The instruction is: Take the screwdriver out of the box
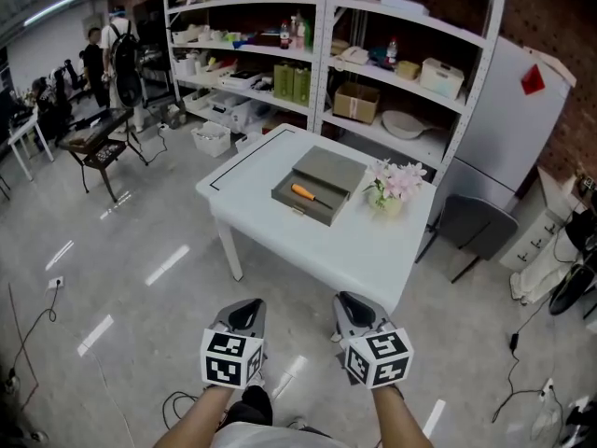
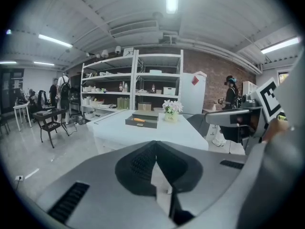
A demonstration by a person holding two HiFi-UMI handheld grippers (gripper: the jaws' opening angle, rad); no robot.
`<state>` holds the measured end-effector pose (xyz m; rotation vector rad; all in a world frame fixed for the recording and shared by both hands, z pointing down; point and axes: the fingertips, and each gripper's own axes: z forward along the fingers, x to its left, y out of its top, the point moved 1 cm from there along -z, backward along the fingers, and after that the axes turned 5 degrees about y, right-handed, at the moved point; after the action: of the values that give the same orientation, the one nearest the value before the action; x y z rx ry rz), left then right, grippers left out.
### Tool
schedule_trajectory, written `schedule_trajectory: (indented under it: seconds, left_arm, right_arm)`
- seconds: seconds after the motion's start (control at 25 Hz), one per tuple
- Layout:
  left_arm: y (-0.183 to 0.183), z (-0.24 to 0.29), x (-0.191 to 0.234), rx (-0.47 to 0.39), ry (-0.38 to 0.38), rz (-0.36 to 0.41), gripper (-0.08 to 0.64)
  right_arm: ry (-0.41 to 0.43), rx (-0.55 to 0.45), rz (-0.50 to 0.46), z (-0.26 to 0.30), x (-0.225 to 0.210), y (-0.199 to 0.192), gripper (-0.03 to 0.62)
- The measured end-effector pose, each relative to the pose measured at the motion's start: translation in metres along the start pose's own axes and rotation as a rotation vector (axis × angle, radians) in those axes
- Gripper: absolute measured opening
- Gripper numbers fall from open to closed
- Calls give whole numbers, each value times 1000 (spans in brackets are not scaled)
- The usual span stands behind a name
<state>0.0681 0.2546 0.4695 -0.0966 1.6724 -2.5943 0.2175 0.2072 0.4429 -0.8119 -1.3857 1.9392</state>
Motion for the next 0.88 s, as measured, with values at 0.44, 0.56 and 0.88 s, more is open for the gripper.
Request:
schedule_trajectory:
  seconds: [0.44,0.56,0.88]
  left_arm:
    - [36,65,52,14,-66,8,5]
    - [47,80,68,14,-85,10,5]
    - [64,114,116,15,-119,6,5]
  right_arm:
    - [-32,19,7,80,-17,32,52]
    - [-48,27,15,99,-20,40,57]
    - [-82,37,18,153,-25,60,84]
